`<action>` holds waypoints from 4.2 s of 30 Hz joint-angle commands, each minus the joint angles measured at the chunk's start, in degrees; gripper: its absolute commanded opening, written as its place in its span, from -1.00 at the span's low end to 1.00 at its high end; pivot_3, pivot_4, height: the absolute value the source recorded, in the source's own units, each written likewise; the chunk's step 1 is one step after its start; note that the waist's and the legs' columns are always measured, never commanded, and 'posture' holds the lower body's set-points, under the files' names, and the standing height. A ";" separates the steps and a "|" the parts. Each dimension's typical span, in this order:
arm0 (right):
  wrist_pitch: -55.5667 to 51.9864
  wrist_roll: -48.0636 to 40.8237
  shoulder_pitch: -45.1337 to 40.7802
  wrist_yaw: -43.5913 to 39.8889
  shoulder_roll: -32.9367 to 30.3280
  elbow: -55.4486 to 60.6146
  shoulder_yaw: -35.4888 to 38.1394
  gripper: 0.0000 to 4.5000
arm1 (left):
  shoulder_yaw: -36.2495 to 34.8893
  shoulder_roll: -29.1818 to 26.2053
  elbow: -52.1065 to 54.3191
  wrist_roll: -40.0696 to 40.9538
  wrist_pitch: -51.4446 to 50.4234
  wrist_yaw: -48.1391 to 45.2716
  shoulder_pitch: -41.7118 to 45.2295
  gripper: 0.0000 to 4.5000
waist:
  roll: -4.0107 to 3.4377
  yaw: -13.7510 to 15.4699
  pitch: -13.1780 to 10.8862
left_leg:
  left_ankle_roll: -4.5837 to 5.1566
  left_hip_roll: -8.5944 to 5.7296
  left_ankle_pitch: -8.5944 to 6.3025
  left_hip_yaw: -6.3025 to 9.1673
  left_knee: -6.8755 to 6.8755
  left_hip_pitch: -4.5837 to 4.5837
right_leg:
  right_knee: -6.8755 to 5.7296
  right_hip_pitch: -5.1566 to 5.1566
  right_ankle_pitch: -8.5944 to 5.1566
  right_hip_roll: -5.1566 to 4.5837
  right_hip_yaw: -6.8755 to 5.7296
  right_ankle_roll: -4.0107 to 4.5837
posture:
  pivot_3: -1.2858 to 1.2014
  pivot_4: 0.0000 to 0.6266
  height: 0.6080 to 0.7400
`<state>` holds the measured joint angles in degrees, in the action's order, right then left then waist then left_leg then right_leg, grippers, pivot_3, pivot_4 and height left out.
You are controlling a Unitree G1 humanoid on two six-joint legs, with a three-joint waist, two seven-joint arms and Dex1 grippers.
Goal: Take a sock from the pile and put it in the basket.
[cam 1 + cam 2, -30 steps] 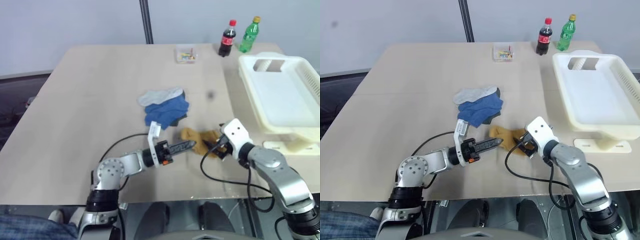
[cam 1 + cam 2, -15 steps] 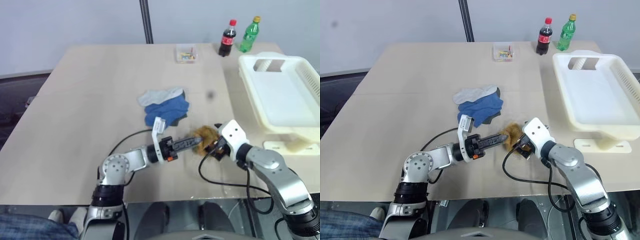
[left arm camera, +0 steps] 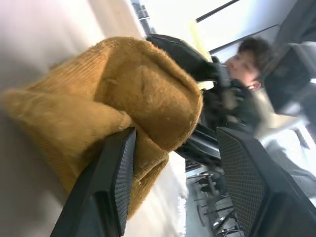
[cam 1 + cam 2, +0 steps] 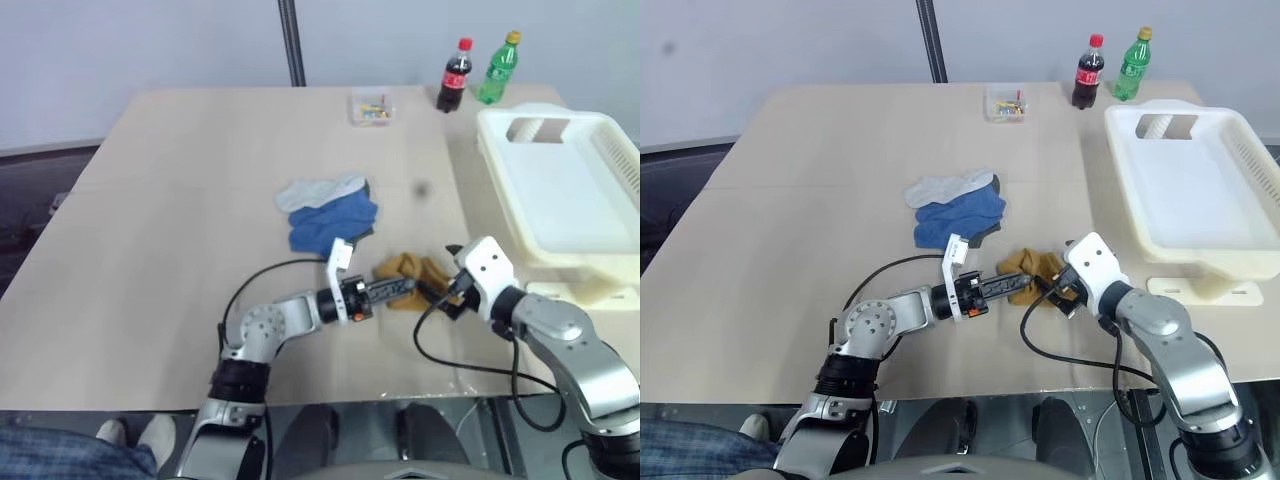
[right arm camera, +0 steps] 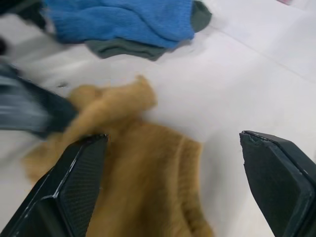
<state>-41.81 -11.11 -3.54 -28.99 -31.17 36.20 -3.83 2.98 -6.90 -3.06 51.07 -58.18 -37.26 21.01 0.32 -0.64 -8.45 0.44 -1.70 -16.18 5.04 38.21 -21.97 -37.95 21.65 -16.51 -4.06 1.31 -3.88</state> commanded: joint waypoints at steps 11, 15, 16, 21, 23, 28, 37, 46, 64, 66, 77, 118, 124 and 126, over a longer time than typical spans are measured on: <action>-9.05 -15.28 -3.39 -1.66 1.24 2.61 13.04 1.00 | 2.13 1.28 -1.50 -3.55 1.20 -4.19 1.23 0.22 | 0.03 0.00 -0.02 | 0.15 0.04 -0.08 0.01 0.01 0.01 | -0.02 -0.02 0.00 -0.01 0.00 0.00 | 0.03 -0.52 1.00; -8.00 -14.16 -3.32 -1.07 2.51 0.01 8.41 1.00 | 2.23 0.97 -0.45 -3.22 1.06 -6.19 0.82 0.22 | 0.02 0.04 -0.03 | 0.14 0.04 -0.08 0.03 0.01 -0.01 | 0.01 -0.01 0.00 -0.01 -0.02 0.00 | 0.03 -0.52 1.00; -7.71 -13.85 -3.33 -1.30 2.21 -0.61 7.55 1.00 | 2.02 0.80 -0.11 -3.08 1.04 -6.47 0.62 0.22 | 0.02 0.01 -0.04 | 0.13 0.03 -0.07 0.03 0.01 -0.02 | 0.01 0.00 0.00 -0.02 -0.02 0.00 | 0.03 -0.52 1.00; -7.09 -13.89 -2.78 -3.07 0.27 -1.61 5.12 1.00 | 0.45 0.16 0.72 -2.38 1.09 -7.12 -0.20 0.22 | 0.01 -0.02 -0.05 | 0.13 0.03 -0.07 0.02 0.01 -0.01 | 0.01 0.00 0.00 -0.02 -0.01 0.00 | 0.03 -0.52 1.00; -6.97 -14.31 -2.33 -3.83 -0.51 -1.68 4.32 1.00 | -0.03 0.21 0.82 -2.24 1.08 -7.14 -0.50 0.22 | 0.01 -0.05 -0.06 | 0.13 0.04 -0.07 0.02 0.01 -0.01 | 0.01 0.00 0.00 -0.01 -0.02 0.00 | 0.03 -0.52 1.00; -5.14 -12.85 -1.75 -4.32 -1.60 -3.31 2.47 1.00 | -2.19 1.55 1.29 -0.09 0.63 -7.47 -0.61 0.22 | 0.02 -0.10 -0.06 | 0.14 0.04 -0.08 0.00 0.01 -0.01 | 0.00 0.00 0.00 -0.01 0.00 0.00 | 0.03 -0.52 1.00; -5.49 -11.00 -3.56 -0.95 0.95 -6.27 0.40 1.00 | -1.79 0.27 2.66 0.77 -0.59 -8.76 -1.50 0.22 | 0.02 -0.08 -0.07 | 0.11 0.05 -0.06 0.02 0.01 -0.01 | 0.00 0.00 0.00 -0.01 -0.01 -0.01 | 0.03 -0.52 1.00; -11.77 -9.64 -2.52 1.35 -1.03 -5.07 -0.71 1.00 | -6.96 -9.15 14.91 7.32 -2.68 -12.55 -7.55 0.22 | -0.01 -0.23 -0.09 | -0.03 0.17 0.01 0.00 -0.04 0.00 | 0.01 0.02 -0.01 0.01 0.03 0.01 | 0.03 -0.52 1.00; -11.57 -9.87 -3.59 2.06 1.29 -7.58 -2.82 -0.99 | -4.18 -17.66 28.08 -6.34 20.28 -13.79 -17.32 0.24 | 0.00 -0.02 -0.11 | 0.16 0.22 -0.10 0.01 -0.06 0.02 | 0.05 -0.01 -0.01 -0.05 0.04 0.03 | 0.03 -0.52 1.00; -11.28 -9.83 -3.61 1.87 1.17 -7.75 -2.98 -0.99 | -4.57 -17.61 27.89 -6.51 21.96 -13.85 -17.26 0.24 | 0.00 -0.08 -0.11 | 0.16 0.22 -0.10 0.00 -0.06 0.03 | 0.04 -0.01 -0.01 -0.04 0.03 0.03 | 0.03 -0.52 1.00; -11.35 -16.04 -3.23 -3.93 -3.24 -2.76 3.64 -0.99 | -2.11 -19.03 28.26 -14.98 35.30 -15.94 -15.35 0.24 | -0.07 0.20 -0.35 | 0.17 0.19 -0.11 0.01 -0.06 -0.02 | 0.08 0.00 -0.01 -0.04 -0.03 0.03 | 0.03 -0.52 1.00; 5.67 -8.57 -24.27 -19.33 -31.02 -56.44 18.93 0.61 | 0.21 -9.31 25.26 -16.17 46.68 -13.20 -12.52 0.24 | -0.28 0.12 -1.09 | 0.25 0.21 -0.13 -0.24 0.08 -0.18 | 0.15 0.06 0.00 0.00 0.09 0.00 | 0.03 -0.52 1.00; 9.56 -5.93 -20.85 -22.04 -36.58 -50.84 20.52 0.61 | 0.45 -9.32 25.39 -15.93 46.58 -13.30 -12.13 0.24 | -0.32 -0.13 -1.10 | 0.27 0.22 -0.14 -0.27 0.09 -0.14 | 0.11 0.06 0.00 0.00 0.11 -0.01 | 0.03 -0.52 1.00; 11.11 -6.74 -21.26 -22.45 -37.11 -47.60 22.08 0.61 | 0.20 -9.71 25.63 -15.79 46.34 -13.26 -12.48 0.24 | -0.32 -0.26 -1.10 | 0.27 0.25 -0.15 -0.30 0.08 -0.09 | 0.09 0.05 0.00 0.02 0.14 -0.01 | 0.03 -0.52 1.00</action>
<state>-32.88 -17.19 -23.81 -50.83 -66.91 -15.55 14.77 3.07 -16.19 21.19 34.97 -12.53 -50.26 8.56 0.00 -0.91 -9.55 0.72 -1.44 -16.33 4.73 38.29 -22.05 -37.88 21.70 -16.50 -4.03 1.46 -3.88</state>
